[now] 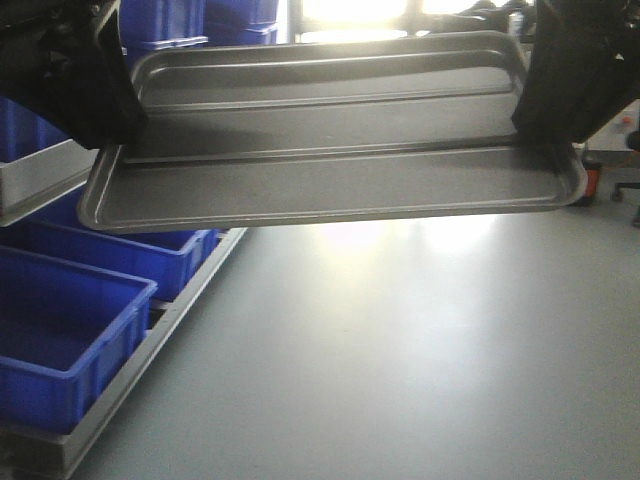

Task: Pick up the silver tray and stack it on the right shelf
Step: 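Hold the tray level with both grippers while the base drives to another shelf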

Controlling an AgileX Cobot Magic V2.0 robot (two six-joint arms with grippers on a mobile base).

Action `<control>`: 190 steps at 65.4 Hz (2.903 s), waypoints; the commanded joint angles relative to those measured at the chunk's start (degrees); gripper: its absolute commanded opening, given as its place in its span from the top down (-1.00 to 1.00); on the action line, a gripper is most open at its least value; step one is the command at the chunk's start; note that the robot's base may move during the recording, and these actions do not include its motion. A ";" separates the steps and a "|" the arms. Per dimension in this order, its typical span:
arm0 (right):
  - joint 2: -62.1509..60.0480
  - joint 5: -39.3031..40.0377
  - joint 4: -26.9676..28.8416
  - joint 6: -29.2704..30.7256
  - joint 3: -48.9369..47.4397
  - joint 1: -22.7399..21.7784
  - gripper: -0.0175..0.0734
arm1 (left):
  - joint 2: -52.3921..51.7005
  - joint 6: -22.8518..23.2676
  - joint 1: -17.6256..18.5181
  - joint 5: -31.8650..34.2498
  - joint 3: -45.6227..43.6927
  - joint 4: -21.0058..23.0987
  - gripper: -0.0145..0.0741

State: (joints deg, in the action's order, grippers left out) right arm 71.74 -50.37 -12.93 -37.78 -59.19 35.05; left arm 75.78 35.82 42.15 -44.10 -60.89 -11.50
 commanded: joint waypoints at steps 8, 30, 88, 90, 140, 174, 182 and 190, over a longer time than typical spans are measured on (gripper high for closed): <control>-1.52 2.16 -1.85 1.00 -1.48 0.10 0.49 | -1.59 -0.41 0.51 2.23 -1.50 -1.46 0.90; -1.52 2.16 -1.85 1.00 -1.48 0.10 0.49 | -1.59 -0.41 0.51 2.23 -1.50 -1.46 0.90; -1.52 2.09 -1.85 1.00 -1.48 0.10 0.49 | -1.59 -0.41 0.51 2.23 -1.50 -1.46 0.90; -1.52 2.09 -1.85 1.00 -1.48 0.10 0.49 | -1.59 -0.41 0.51 2.23 -1.50 -1.46 0.90; -1.52 2.10 -1.85 1.00 -1.48 0.10 0.49 | -1.59 -0.41 0.51 2.23 -1.50 -1.46 0.90; -1.52 2.09 -1.85 1.00 -1.48 -0.03 0.49 | -1.59 -0.41 0.51 2.13 -1.50 -1.57 0.90; -1.52 2.09 -1.85 1.00 -1.48 -0.08 0.49 | -1.59 -0.41 0.51 2.13 -1.50 -1.57 0.90; -1.52 2.02 -1.85 1.00 -1.48 -0.07 0.49 | -1.59 -0.41 0.51 2.13 -1.50 -1.57 0.90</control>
State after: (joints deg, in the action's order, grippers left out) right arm 71.74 -50.59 -12.93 -37.87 -59.07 35.05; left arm 75.90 35.82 42.27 -44.11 -60.89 -11.50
